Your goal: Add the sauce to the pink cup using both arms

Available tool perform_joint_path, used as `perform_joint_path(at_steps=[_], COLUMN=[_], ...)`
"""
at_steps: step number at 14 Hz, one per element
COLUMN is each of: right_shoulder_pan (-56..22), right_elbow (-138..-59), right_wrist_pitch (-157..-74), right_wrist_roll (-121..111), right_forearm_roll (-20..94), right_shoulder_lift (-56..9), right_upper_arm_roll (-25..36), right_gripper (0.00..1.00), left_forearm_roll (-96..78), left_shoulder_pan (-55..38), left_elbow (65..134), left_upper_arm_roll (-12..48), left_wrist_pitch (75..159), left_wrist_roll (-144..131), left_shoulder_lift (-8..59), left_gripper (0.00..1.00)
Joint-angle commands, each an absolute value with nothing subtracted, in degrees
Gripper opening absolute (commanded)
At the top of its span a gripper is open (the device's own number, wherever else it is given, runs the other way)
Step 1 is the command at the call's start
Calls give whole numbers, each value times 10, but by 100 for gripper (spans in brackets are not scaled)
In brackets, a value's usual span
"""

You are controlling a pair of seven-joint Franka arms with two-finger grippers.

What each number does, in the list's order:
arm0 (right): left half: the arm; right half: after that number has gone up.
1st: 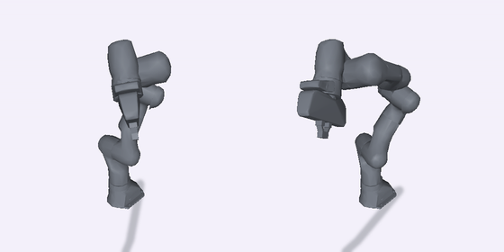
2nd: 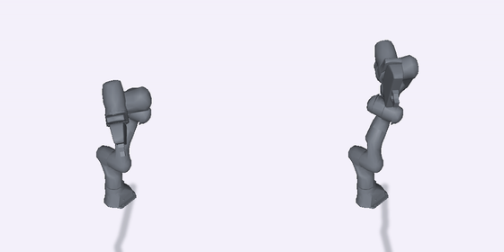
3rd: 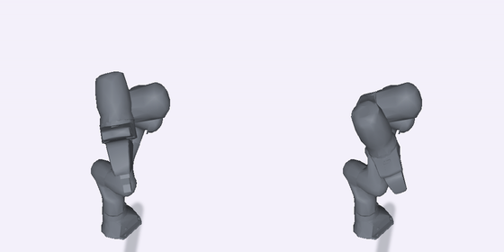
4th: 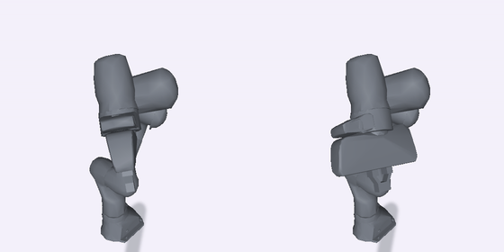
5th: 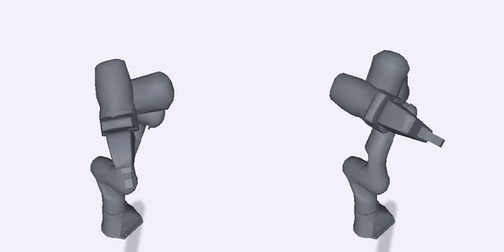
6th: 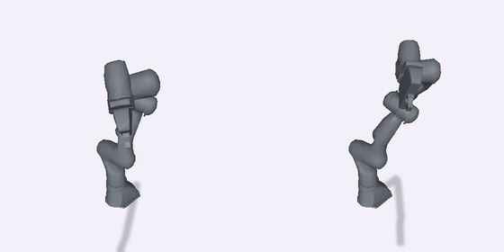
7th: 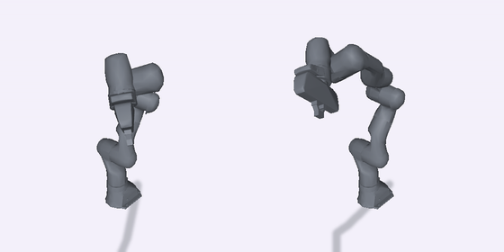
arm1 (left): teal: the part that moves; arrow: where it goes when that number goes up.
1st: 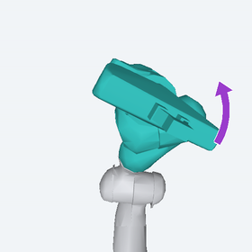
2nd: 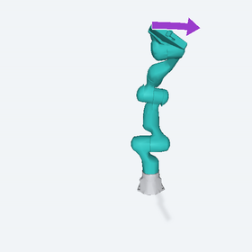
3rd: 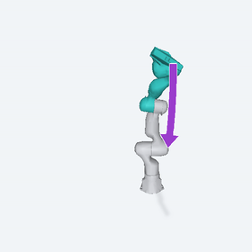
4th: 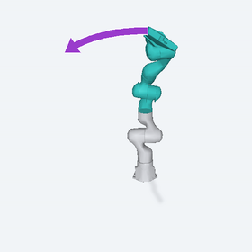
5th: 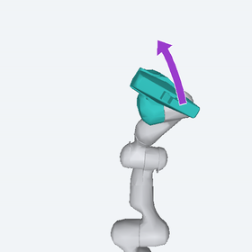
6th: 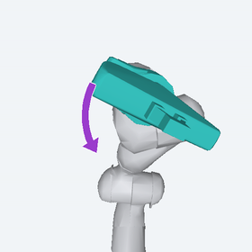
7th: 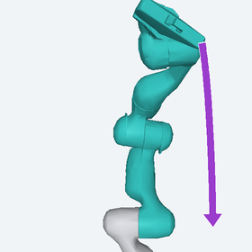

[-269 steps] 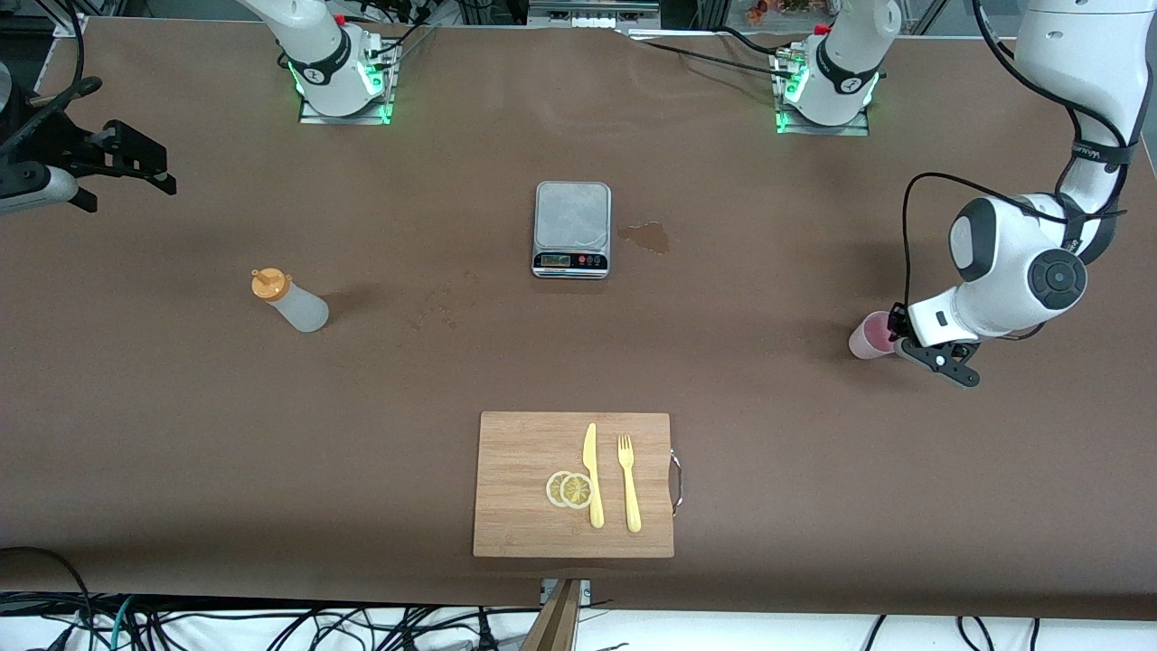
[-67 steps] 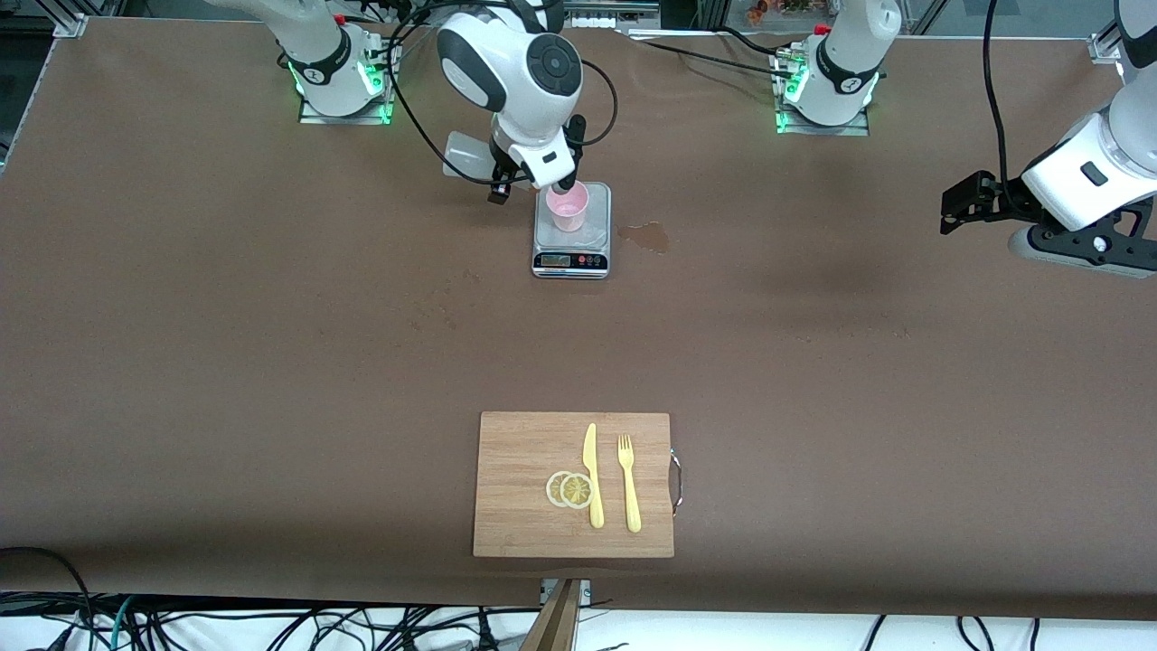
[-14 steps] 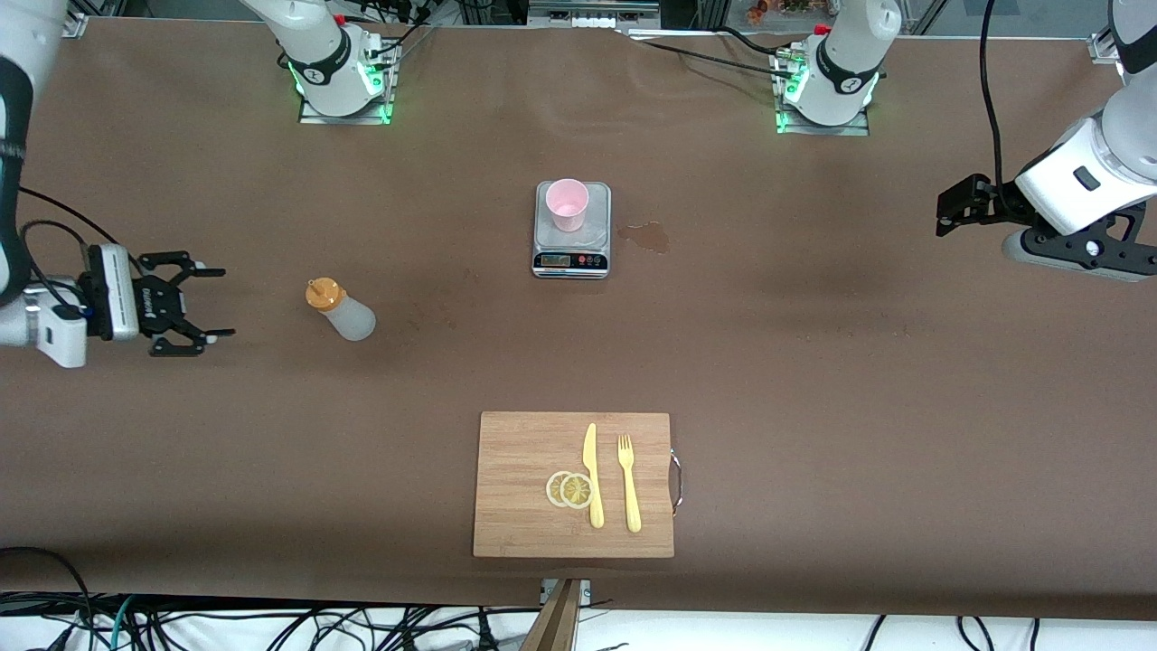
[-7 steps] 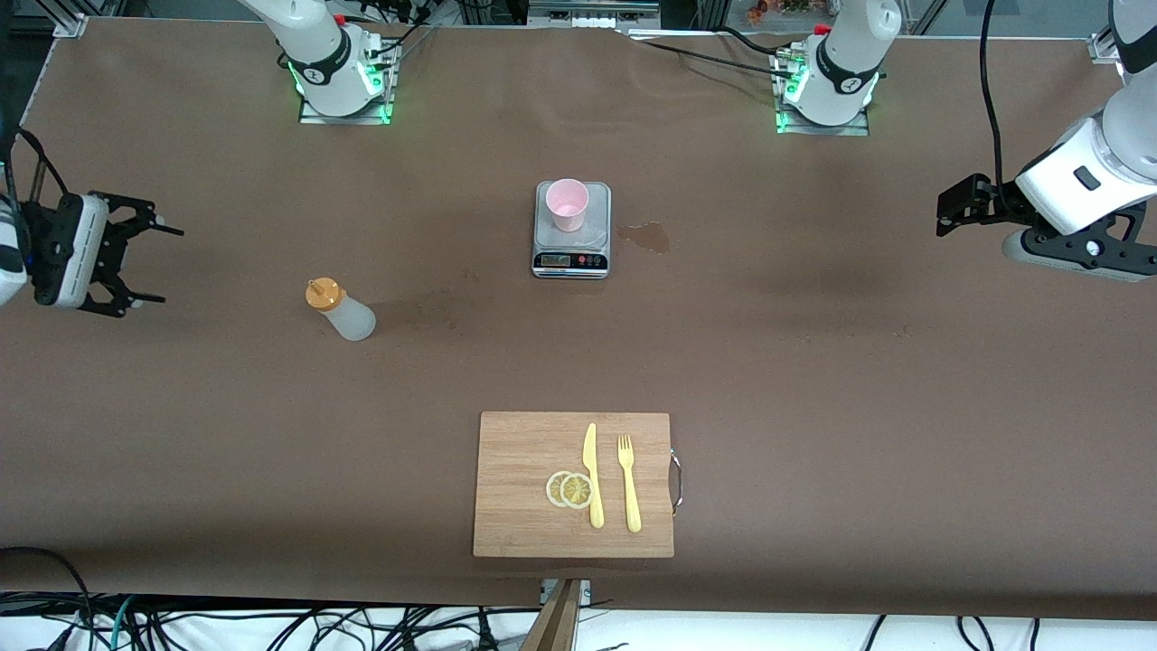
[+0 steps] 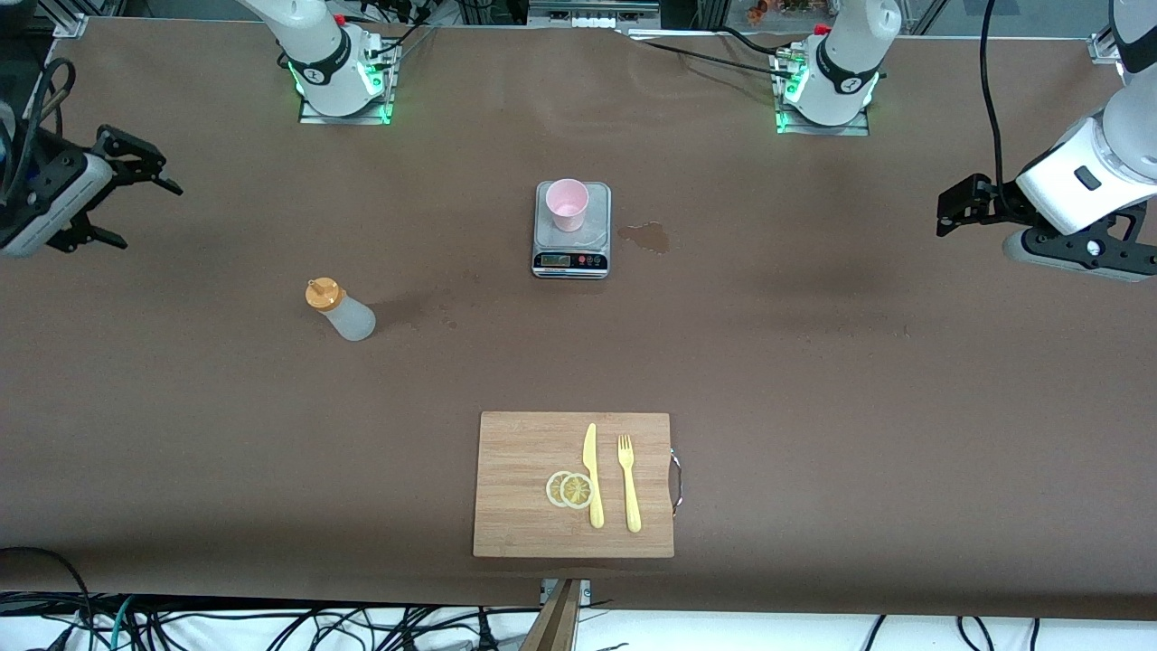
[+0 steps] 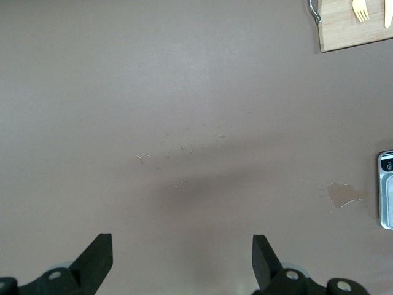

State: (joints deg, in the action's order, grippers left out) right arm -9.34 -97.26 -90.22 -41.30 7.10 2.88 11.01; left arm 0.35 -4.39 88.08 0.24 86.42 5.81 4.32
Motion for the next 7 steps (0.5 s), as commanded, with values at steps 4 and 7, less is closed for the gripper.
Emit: perform_joint_path(at_steps=[4,7], right_shoulder_pan=[-94,-95], right_elbow=[-1019,-1016], right_wrist_pitch=[-884,-886], right_wrist_roll=[-191,-127], right_forearm_roll=[8,-6], right_shoulder_lift=[109,114], right_upper_arm_roll=[64,53], right_gripper=[100,100], left_forearm_roll=[-11,-11], left_shoulder_pan=[-41,-40], left_elbow=[861,861], left_upper_arm_roll=[3,3], left_wrist_pitch=[853,853], left_wrist_roll=[57,57], left_shoulder_lift=[51,51], left_gripper=[100,100])
